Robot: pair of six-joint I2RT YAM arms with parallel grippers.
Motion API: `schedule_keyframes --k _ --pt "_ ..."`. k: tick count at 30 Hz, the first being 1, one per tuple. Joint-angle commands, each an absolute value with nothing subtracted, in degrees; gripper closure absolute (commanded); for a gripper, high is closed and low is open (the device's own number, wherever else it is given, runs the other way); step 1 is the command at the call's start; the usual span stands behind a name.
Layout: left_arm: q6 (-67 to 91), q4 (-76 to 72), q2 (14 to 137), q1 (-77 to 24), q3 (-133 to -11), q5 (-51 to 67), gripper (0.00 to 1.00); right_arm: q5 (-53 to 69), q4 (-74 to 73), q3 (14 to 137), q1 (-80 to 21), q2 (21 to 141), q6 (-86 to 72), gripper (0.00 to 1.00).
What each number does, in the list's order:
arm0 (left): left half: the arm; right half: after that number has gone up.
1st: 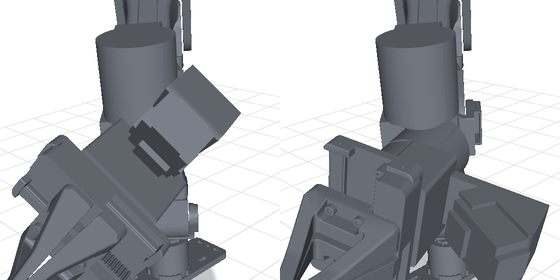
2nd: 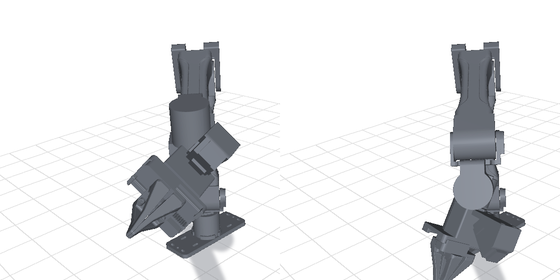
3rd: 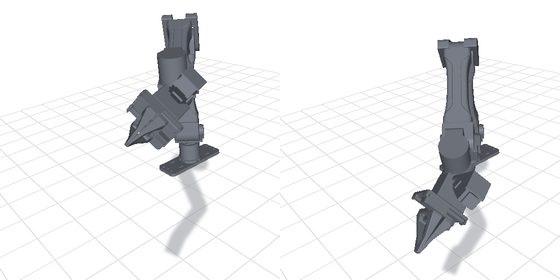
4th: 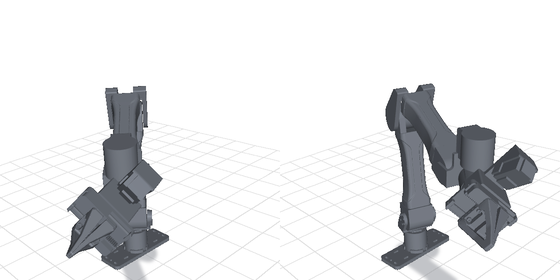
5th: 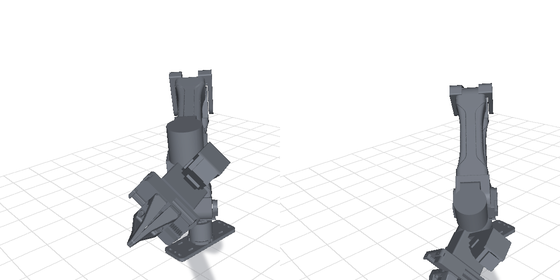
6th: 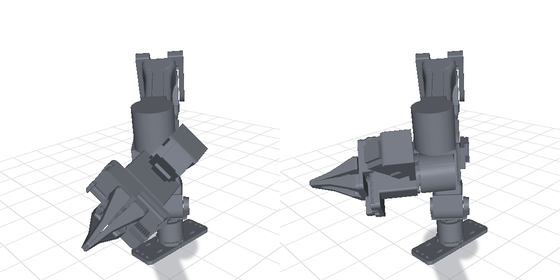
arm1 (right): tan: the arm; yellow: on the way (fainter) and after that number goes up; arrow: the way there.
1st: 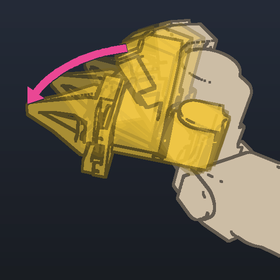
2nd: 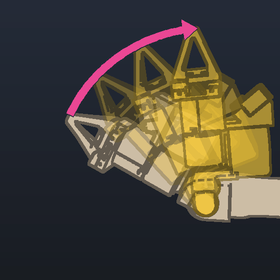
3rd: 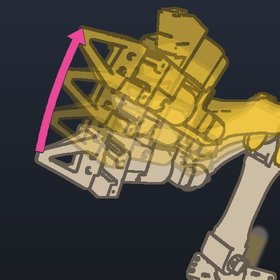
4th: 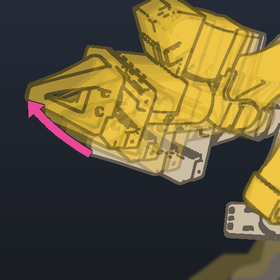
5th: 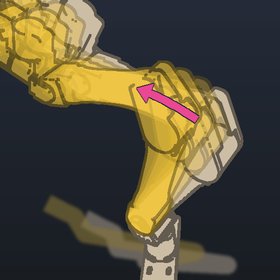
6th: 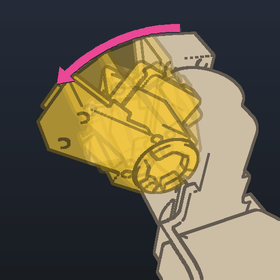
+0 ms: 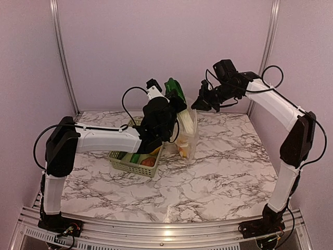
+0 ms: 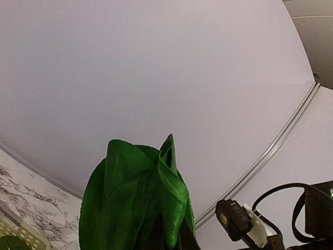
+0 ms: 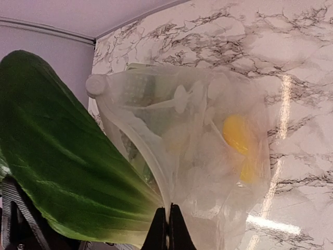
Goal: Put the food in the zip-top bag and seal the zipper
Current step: Place the fake vegetable in the zipper food storage bag.
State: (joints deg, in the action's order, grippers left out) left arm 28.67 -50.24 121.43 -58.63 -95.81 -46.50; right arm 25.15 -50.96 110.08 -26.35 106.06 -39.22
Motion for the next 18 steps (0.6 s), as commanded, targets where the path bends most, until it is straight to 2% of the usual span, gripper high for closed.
schedule_keyframes --k 1,4,5,10,12,14,18 --pt "42.7 -42.2 121.0 -58.5 -91.9 -41.9 1.0 23.2 -49.0 112.7 -26.0 105.5 -38.5 1.0" --pt "48.3 -39.5 118.9 -57.7 -88.9 -39.1 1.0 23.5 -45.7 109.7 -26.0 104.8 -39.1 1.0" --pt "50.5 -37.4 118.4 -57.2 -88.2 -38.2 0.95 23.9 -44.5 109.0 -26.0 104.7 -39.5 1.0" --pt "52.9 -37.6 116.4 -55.7 -84.4 -31.2 0.44 24.5 -42.5 109.9 -26.1 105.8 -38.8 1.0" --pt "49.0 -36.6 115.0 -55.5 -84.8 -28.5 0.28 24.0 -43.6 111.2 -26.0 106.4 -36.9 1.0" --pt "46.5 -35.7 112.5 -54.8 -84.4 -26.8 0.21 23.0 -44.5 111.4 -26.1 106.5 -34.8 1.0" --pt "44.8 -29.4 106.0 -53.0 -82.1 -26.0 0.19 21.5 -44.5 109.3 -26.0 104.9 -32.1 1.0"
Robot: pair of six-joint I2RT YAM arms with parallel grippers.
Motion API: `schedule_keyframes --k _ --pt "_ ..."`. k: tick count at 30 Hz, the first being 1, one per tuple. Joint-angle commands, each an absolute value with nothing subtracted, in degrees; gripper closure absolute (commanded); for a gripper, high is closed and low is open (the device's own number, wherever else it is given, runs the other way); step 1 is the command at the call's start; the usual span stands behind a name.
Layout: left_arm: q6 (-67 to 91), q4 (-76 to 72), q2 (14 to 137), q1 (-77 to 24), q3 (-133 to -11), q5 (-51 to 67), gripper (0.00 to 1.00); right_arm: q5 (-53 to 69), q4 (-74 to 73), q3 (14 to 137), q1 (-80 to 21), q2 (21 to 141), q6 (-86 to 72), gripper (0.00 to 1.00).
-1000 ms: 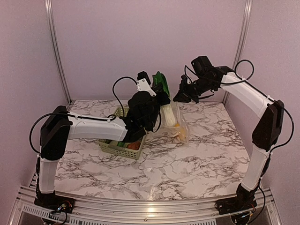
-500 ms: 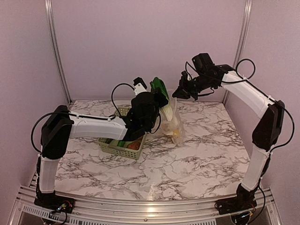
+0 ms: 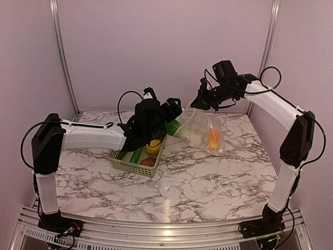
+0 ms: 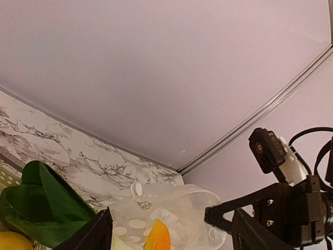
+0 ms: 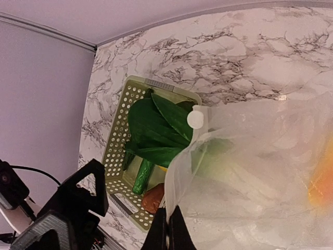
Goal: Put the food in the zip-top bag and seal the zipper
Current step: Place the fake vegetable in the zipper food storage bag, then adjust the fake vegetable in the zipper food storage bag.
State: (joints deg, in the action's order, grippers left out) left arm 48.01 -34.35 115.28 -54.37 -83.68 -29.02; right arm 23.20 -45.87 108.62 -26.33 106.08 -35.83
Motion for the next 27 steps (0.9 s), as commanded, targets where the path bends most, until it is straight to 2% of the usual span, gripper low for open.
schedule_keyframes --k 1,7,10,13,16,21,27 --pt "44.2 -28.7 104.6 -52.7 -80.5 -25.6 0.19 21.5 -44.0 108.5 -26.0 104.3 -31.9 1.0" --pt "45.1 -23.6 95.3 -51.9 -64.9 -22.9 0.21 23.2 -39.1 103.6 -26.0 101.7 -33.1 1.0" --pt "46.8 -17.8 92.6 -51.5 -60.8 -20.1 0.23 23.6 -37.9 101.7 -26.0 101.2 -33.5 1.0" --pt "48.2 -13.1 92.6 -51.3 -59.7 -17.1 0.2 24.2 -36.2 99.9 -26.0 100.4 -34.3 1.0" --pt "48.5 -18.5 95.0 -50.6 -58.0 -8.9 0.16 24.5 -35.5 99.3 -26.0 100.1 -34.6 1.0" --pt "48.8 -20.9 101.3 -50.3 -60.8 -1.7 0.02 25.6 -35.4 98.9 -26.1 99.9 -34.5 1.0" --pt "48.7 -22.4 107.9 -50.1 -66.4 -0.5 0.01 25.9 -36.4 98.8 -26.0 99.2 -33.8 1.0"
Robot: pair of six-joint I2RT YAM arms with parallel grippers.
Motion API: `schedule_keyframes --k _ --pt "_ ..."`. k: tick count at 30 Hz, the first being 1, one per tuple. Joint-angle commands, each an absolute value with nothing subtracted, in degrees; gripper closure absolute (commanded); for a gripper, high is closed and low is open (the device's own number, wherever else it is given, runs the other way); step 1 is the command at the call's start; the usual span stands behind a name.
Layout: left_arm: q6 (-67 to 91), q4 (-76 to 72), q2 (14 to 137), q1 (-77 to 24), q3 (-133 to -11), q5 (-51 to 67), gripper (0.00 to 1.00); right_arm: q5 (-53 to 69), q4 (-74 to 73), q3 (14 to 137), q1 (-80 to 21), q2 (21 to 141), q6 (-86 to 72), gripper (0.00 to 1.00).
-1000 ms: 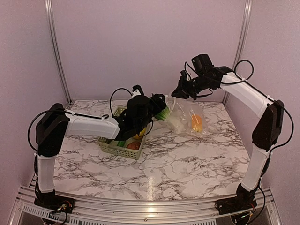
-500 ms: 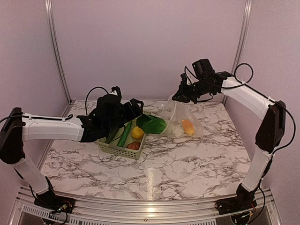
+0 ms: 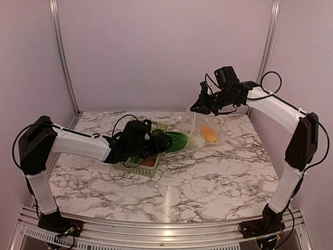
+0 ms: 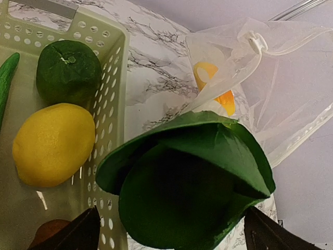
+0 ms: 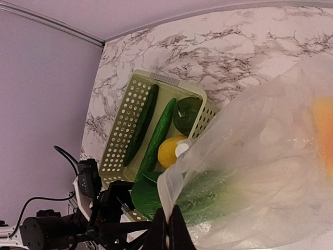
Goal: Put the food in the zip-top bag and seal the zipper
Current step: Adjust the fake vegetable in the zipper food storage bag.
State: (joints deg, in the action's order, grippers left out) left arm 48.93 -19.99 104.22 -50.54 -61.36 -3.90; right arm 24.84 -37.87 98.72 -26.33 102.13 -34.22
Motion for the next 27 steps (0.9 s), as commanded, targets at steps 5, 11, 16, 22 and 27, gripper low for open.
schedule_keyframes --k 5,11,16,22,27 --pt "48.8 -25.6 112.9 -49.2 -72.1 2.6 0.1 27.2 -36.8 97.4 -26.1 98.3 -33.5 1.0" --pt "52.2 -34.2 116.5 -46.2 -72.8 9.5 0.47 27.3 -37.8 96.0 -26.2 96.7 -32.6 1.0" --pt "52.3 -40.8 115.9 -44.5 -71.0 14.3 0.79 27.2 -38.0 94.6 -26.2 95.8 -32.3 1.0" --pt "46.8 -37.9 113.9 -44.0 -72.7 19.5 1.0 26.1 -38.8 94.4 -26.4 95.9 -30.1 1.0" --pt "43.5 -34.9 112.7 -44.0 -75.9 26.6 1.0 25.9 -40.8 95.0 -27.7 96.4 -26.2 1.0"
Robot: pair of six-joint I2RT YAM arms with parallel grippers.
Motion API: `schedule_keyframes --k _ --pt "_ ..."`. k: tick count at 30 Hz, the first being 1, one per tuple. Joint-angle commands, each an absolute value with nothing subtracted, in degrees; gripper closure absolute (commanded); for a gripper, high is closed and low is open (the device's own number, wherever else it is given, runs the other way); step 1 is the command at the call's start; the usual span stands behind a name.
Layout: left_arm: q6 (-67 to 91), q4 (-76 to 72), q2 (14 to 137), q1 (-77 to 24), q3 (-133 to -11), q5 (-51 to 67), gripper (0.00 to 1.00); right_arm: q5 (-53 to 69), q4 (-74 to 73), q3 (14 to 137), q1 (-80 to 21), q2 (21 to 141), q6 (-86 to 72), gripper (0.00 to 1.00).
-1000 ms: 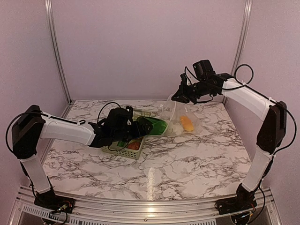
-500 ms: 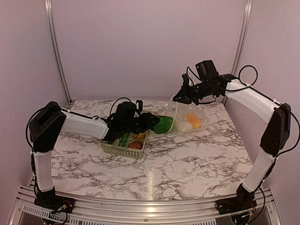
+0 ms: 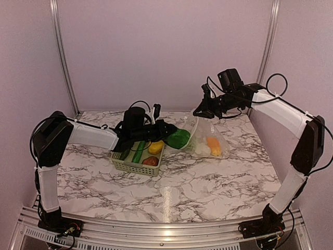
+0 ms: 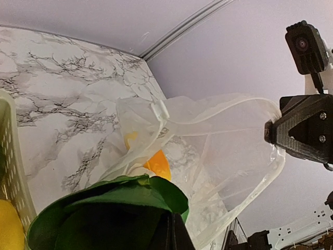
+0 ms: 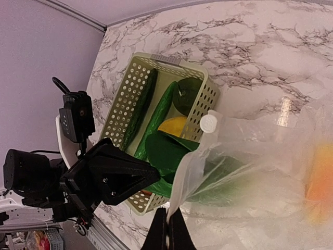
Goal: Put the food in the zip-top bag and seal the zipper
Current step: Adjust the fake vegetable in the zipper food storage bag.
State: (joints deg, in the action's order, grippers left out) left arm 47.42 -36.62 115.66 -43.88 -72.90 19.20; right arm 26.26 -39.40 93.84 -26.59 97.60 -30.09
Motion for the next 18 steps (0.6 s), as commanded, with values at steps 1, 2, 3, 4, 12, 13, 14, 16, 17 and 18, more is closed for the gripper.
schedule_keyframes --k 1,2,3,4,12,13,14,16,17,18 --pt "43.2 -34.9 112.4 -44.0 -76.3 28.2 1.0 26.0 -41.0 95.1 -27.9 96.4 -25.6 1.0" --pt "43.0 -35.2 112.0 -44.1 -76.6 29.4 1.0 26.0 -41.3 95.3 -28.2 96.6 -25.1 1.0" --pt "43.0 -35.8 111.5 -44.0 -76.9 30.3 1.0 26.0 -41.5 95.4 -28.4 96.6 -24.8 1.0" --pt "43.0 -35.9 111.1 -44.0 -77.2 31.0 1.0 26.1 -41.7 95.5 -28.5 96.6 -24.6 1.0" --pt "34.5 -19.2 105.8 -44.1 -80.0 24.2 1.0 25.8 -43.5 97.2 -29.3 96.1 -23.4 1.0" --pt "34.2 -18.3 106.2 -44.1 -81.0 24.8 1.0 26.0 -44.1 97.7 -29.8 96.3 -22.4 1.0" --pt "34.4 -17.6 106.9 -44.1 -82.5 25.7 1.0 26.3 -44.6 98.3 -30.5 96.5 -21.4 1.0" --pt "35.0 -16.9 109.2 -44.1 -85.5 27.9 1.0 26.6 -44.6 98.7 -32.0 96.3 -19.7 1.0" --pt "36.0 -17.5 110.4 -44.1 -86.5 29.3 1.0 26.9 -44.0 98.7 -32.6 96.0 -19.2 1.0" --pt "37.3 -18.8 111.3 -44.1 -87.0 30.2 1.0 27.8 -43.4 98.7 -33.3 95.8 -18.8 1.0"
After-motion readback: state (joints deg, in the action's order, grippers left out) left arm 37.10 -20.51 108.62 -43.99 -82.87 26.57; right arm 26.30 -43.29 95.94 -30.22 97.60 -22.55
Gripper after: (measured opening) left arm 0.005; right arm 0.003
